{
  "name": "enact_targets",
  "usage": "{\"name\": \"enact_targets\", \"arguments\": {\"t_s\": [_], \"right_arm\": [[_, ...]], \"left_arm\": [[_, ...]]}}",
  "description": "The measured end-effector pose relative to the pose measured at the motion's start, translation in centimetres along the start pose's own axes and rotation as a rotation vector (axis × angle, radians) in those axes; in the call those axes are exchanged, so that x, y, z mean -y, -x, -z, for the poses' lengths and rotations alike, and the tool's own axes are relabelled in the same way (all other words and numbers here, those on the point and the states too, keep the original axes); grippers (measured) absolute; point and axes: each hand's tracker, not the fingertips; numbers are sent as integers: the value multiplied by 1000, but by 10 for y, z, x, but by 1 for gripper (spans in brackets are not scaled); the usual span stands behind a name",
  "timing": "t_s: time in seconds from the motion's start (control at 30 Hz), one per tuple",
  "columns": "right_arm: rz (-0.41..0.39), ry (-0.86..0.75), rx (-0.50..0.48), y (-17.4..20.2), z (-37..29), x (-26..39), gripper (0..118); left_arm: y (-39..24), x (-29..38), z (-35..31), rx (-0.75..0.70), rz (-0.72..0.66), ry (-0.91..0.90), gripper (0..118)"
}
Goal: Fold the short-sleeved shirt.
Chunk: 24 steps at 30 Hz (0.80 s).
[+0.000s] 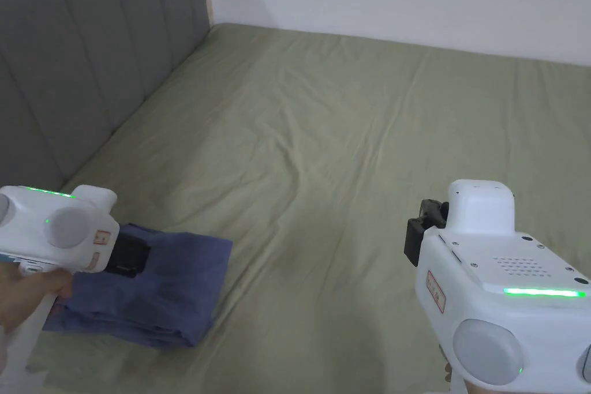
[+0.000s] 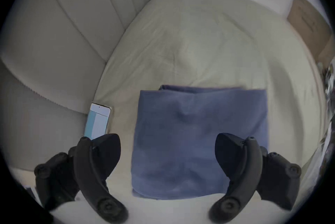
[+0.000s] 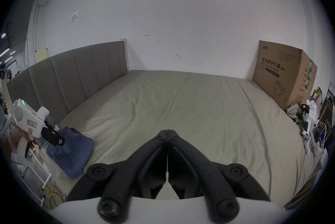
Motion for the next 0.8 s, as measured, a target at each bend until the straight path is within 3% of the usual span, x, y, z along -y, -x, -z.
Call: {"name": "enact_targets", "arguments": {"t_s": [0.17,0.23,0.3,0.33,0.37,0.43,0.63,0.8], "right_arm": [[11,13,-3,-5,-5,3,1],[11,14,-3,-9,-8,3,1],[23,21,-7,-14,-12,3,1],[32,22,-8,-17,-15,4,1],[39,21,-7,-20,-18,4,1],[52,17,-2,-26,-26,5,1],[65,-12,11,-53,-52,3,1],[104,-53,42,-83,-80,-4,1]], "left_arm": [[-25,2,-34,16,-7,-85,108],[-45,7,-53,66,2,-135,99],[-66,13,-73,135,0,-186,69],[-79,17,-82,168,1,-193,40],[-89,21,-86,190,-28,-211,22],[-115,32,-98,225,-65,-253,3],[-189,49,-138,273,-46,-390,0],[-238,49,-188,227,-5,-529,0]]}}
